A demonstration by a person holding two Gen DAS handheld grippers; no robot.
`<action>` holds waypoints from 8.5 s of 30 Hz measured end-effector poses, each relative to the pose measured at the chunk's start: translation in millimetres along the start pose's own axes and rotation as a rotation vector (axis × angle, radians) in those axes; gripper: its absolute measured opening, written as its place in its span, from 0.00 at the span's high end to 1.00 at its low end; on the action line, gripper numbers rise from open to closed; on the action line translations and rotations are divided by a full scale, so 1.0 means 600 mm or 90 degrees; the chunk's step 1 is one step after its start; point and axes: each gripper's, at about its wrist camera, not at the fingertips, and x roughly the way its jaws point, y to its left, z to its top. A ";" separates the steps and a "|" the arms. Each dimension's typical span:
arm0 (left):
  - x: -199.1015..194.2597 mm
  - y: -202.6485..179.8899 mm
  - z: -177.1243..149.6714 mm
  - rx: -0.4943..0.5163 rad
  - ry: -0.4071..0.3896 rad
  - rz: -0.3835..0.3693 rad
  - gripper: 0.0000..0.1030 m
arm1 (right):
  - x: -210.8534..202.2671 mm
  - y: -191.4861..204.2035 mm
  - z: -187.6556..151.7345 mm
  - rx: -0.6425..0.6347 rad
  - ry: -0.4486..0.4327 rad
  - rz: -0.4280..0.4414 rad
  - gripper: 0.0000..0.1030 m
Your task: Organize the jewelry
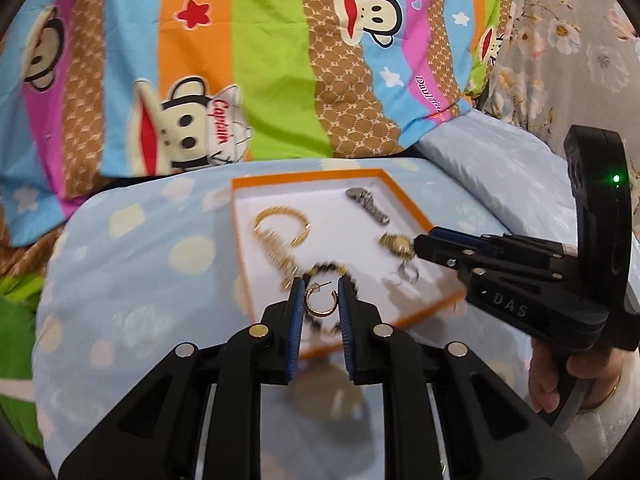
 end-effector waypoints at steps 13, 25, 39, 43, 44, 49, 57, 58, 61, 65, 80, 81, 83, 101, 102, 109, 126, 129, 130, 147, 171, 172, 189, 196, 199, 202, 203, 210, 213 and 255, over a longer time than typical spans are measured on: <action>0.163 -0.007 0.051 0.003 0.040 0.025 0.84 | 0.111 -0.038 0.050 0.004 0.026 -0.004 0.83; 0.180 -0.008 0.052 0.008 0.041 0.017 0.84 | 0.136 -0.037 0.049 -0.006 0.037 -0.007 0.83; 0.145 0.024 0.065 -0.045 -0.006 0.029 0.77 | 0.088 -0.038 0.060 -0.011 -0.020 -0.022 0.81; 0.102 0.040 0.067 -0.065 -0.034 0.032 0.77 | 0.039 -0.044 0.054 -0.005 -0.050 -0.029 0.81; 0.090 0.041 0.065 -0.066 -0.041 0.034 0.77 | 0.024 -0.047 0.048 -0.002 -0.055 -0.029 0.81; 0.029 0.039 0.031 -0.058 -0.054 0.042 0.77 | -0.038 -0.047 -0.002 0.000 -0.060 -0.033 0.81; -0.028 0.032 -0.074 -0.061 -0.008 0.049 0.75 | -0.105 -0.013 -0.129 -0.009 -0.024 -0.012 0.80; -0.032 0.031 -0.085 -0.060 -0.002 0.053 0.75 | -0.111 -0.007 -0.147 -0.010 -0.016 -0.004 0.80; -0.042 0.031 -0.126 -0.070 0.023 0.056 0.75 | -0.124 0.017 -0.190 -0.017 0.002 0.009 0.80; -0.058 0.030 -0.169 -0.081 0.044 0.050 0.75 | -0.132 0.052 -0.237 -0.026 0.026 0.043 0.80; -0.066 0.022 -0.220 -0.088 0.054 0.055 0.75 | -0.116 0.120 -0.279 -0.069 0.066 0.074 0.70; -0.065 0.022 -0.220 -0.088 0.055 0.054 0.75 | -0.116 0.120 -0.278 -0.070 0.065 0.073 0.71; -0.064 0.022 -0.219 -0.090 0.056 0.053 0.75 | -0.113 0.122 -0.278 -0.073 0.067 0.069 0.76; -0.051 -0.002 -0.193 -0.090 0.084 0.001 0.67 | -0.140 0.059 -0.265 -0.004 0.018 0.007 0.87; -0.047 -0.011 -0.185 -0.081 0.084 -0.004 0.66 | -0.143 0.049 -0.264 0.006 0.014 0.002 0.87; 0.015 -0.082 -0.123 -0.047 0.090 -0.016 0.62 | -0.156 -0.005 -0.262 0.051 0.001 -0.016 0.87; 0.064 -0.101 -0.121 -0.009 0.075 0.040 0.81 | -0.149 -0.022 -0.265 0.072 0.011 0.007 0.87; 0.060 -0.103 -0.124 -0.004 0.071 0.041 0.81 | -0.148 -0.022 -0.266 0.074 0.011 0.006 0.87; 0.059 -0.104 -0.125 -0.003 0.071 0.040 0.81 | -0.148 -0.022 -0.265 0.074 0.012 0.005 0.87; -0.037 -0.055 -0.119 -0.036 0.041 0.026 0.81 | -0.152 0.006 -0.173 0.008 -0.022 0.014 0.87; 0.126 -0.022 0.025 -0.017 0.014 0.040 0.81 | 0.041 -0.013 0.002 0.007 -0.010 0.003 0.87; 0.130 -0.019 0.024 -0.018 0.016 0.040 0.81 | 0.047 -0.015 0.001 0.007 -0.006 0.003 0.87; 0.153 -0.008 0.019 -0.019 0.018 0.027 0.81 | 0.082 -0.010 -0.010 -0.017 0.009 -0.003 0.86; 0.150 -0.002 0.020 -0.035 0.009 0.024 0.72 | 0.078 -0.018 -0.009 -0.007 -0.003 -0.001 0.83; 0.141 0.008 0.024 -0.055 -0.008 0.024 0.67 | 0.071 -0.022 -0.007 0.001 -0.015 -0.005 0.81; 0.133 0.016 0.026 -0.066 -0.023 0.034 0.67 | 0.066 -0.025 -0.007 0.003 -0.023 -0.009 0.79; 0.132 0.018 0.026 -0.068 -0.026 0.037 0.67 | 0.065 -0.026 -0.007 0.005 -0.024 -0.010 0.79; 0.104 0.023 0.022 -0.070 -0.061 0.082 0.67 | 0.039 -0.024 -0.012 0.016 -0.045 -0.022 0.76; 0.088 0.024 0.009 -0.073 -0.070 0.100 0.67 | 0.017 -0.019 -0.025 0.019 -0.058 -0.032 0.68; 0.003 -0.067 -0.138 -0.043 -0.023 0.177 0.55 | -0.078 0.029 -0.174 0.035 -0.060 -0.122 0.48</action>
